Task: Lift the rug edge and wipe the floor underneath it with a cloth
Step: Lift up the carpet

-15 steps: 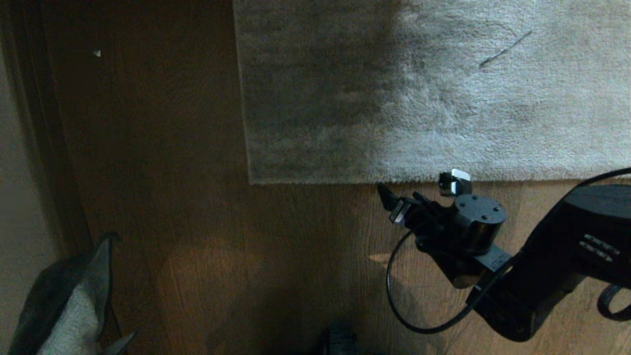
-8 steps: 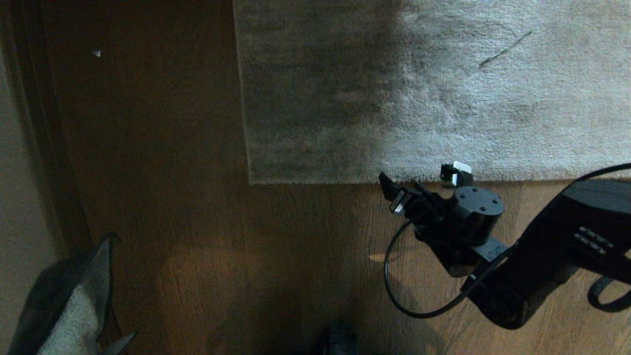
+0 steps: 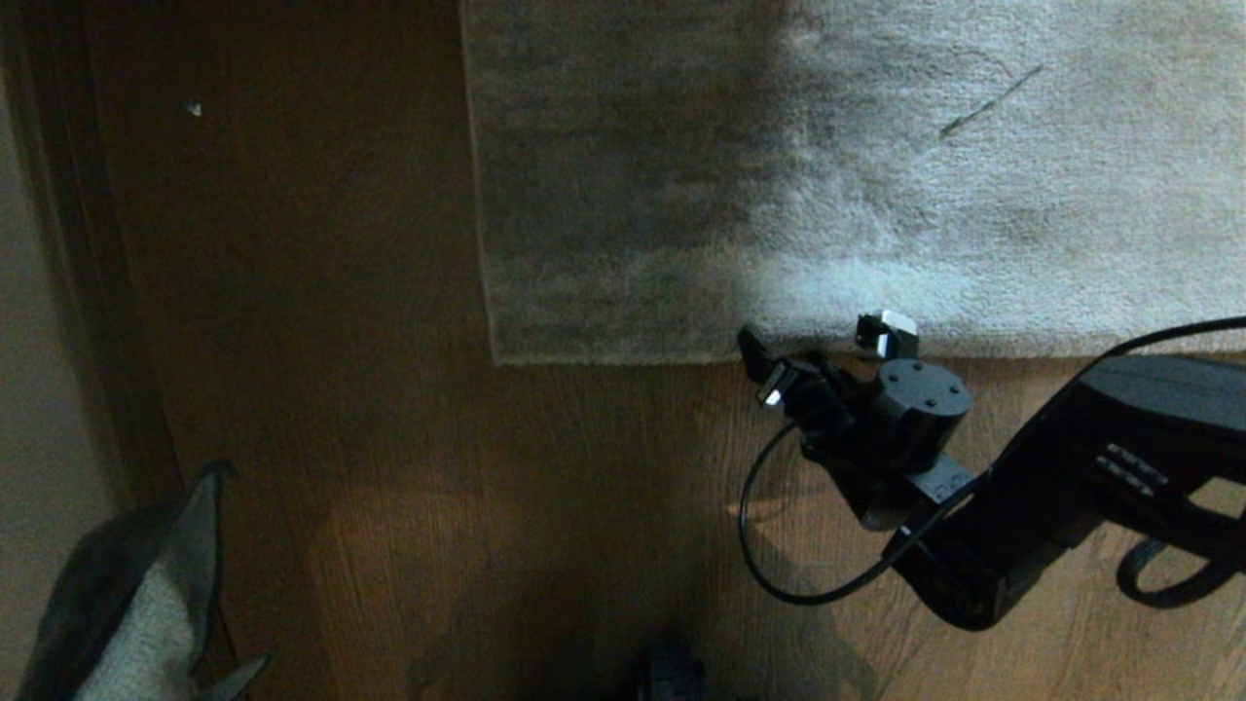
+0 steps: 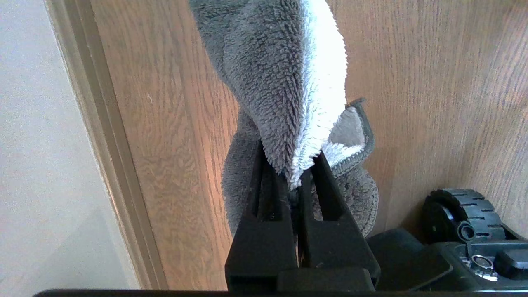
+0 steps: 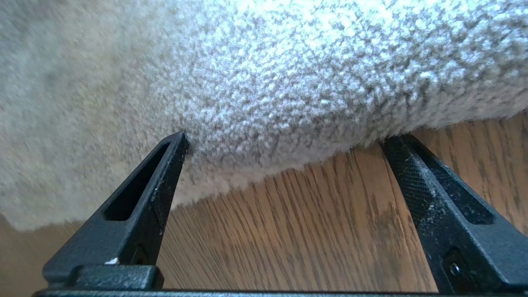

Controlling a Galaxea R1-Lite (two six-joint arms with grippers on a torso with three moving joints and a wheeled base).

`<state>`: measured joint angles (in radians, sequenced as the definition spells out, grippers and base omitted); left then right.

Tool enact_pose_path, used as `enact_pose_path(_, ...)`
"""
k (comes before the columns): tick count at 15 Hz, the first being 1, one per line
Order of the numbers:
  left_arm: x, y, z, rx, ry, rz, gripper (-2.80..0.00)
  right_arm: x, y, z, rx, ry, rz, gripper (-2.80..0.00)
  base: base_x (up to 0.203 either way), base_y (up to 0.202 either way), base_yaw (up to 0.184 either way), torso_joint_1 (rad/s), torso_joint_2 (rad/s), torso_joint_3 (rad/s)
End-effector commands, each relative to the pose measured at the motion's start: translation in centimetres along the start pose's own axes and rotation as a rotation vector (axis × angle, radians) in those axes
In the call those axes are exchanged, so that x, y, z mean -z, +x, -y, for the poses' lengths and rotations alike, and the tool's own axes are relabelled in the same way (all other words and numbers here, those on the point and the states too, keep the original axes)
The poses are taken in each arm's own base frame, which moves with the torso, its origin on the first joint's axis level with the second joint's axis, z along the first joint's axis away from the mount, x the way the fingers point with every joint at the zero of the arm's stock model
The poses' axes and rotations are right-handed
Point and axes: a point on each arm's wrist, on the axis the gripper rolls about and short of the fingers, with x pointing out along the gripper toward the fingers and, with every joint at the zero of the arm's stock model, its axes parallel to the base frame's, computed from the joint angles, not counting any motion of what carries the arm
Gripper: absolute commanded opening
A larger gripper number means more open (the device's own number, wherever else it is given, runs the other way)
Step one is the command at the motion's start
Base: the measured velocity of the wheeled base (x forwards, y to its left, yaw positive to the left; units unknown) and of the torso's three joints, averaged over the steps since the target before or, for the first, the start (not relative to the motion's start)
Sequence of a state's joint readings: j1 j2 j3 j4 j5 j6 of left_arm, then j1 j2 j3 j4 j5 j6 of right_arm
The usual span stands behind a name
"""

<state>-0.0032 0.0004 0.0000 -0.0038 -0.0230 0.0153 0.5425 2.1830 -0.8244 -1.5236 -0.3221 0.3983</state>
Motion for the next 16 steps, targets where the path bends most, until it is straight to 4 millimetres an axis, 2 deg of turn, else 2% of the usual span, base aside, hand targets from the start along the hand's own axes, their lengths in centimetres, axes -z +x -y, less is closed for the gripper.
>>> enact_pose_path(1,0.0,0.0,0.0,0.000,0.000,0.001,-2.80,0.2,0.2,-0.9,-0.043,0.028,0.034,0.00,0.000,0.000,0.000,0.000,0.00,0.000)
enact_pose_path(5,0.0,0.0,0.0,0.000,0.000,0.001,-2.80,0.9,0.4,-2.4,-0.084,0.058,0.032,0.00,0.000,0.000,0.000,0.000,0.00,0.000)
enact_pose_path(16,0.0,0.0,0.0,0.000,0.000,0.001,-2.80,0.0,1.9,-4.4,-0.139,0.085,0.116,0.00,0.000,0.000,0.000,0.000,0.00,0.000)
